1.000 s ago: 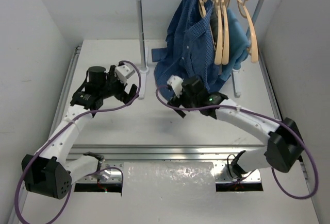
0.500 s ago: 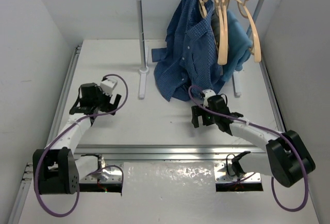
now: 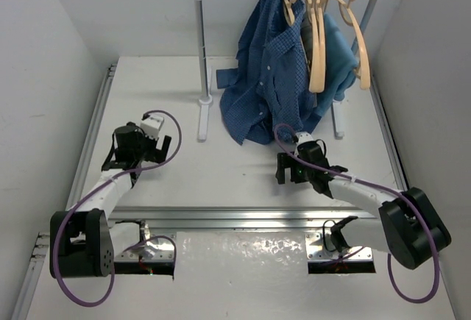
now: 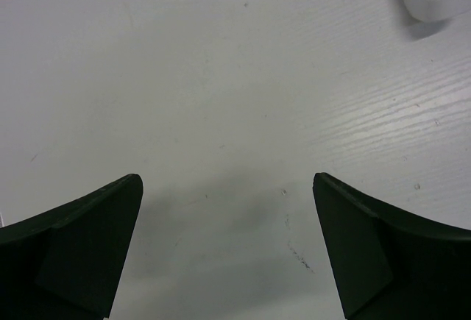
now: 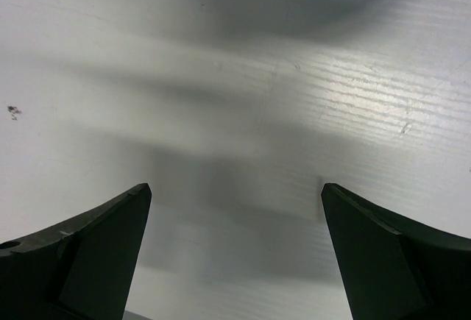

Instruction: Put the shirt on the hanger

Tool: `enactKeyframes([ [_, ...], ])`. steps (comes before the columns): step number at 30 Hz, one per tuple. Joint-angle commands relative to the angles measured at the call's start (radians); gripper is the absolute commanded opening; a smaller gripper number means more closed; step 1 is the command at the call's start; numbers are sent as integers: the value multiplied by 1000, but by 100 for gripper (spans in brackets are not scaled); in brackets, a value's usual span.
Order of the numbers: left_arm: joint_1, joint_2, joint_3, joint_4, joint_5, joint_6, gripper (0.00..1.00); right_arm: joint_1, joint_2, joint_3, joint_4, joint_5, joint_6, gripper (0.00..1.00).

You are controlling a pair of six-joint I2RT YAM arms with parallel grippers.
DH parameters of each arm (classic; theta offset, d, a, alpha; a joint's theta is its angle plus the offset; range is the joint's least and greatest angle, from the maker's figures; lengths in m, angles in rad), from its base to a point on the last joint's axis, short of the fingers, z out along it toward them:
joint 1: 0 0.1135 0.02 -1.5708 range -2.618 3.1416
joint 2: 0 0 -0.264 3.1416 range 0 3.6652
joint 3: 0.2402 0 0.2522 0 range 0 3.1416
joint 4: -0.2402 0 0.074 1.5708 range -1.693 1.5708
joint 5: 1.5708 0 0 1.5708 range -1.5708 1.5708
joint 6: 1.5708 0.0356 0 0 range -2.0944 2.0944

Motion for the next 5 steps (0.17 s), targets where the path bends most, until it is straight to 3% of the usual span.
enactKeyframes([
  [1,-1,-16,-10,73,2,-19,99,-3,-27,-10,46,14,1,99],
  [5,0,-7,-19,92,13,-26,100,-3,-40,-23,75,11,-9,99],
])
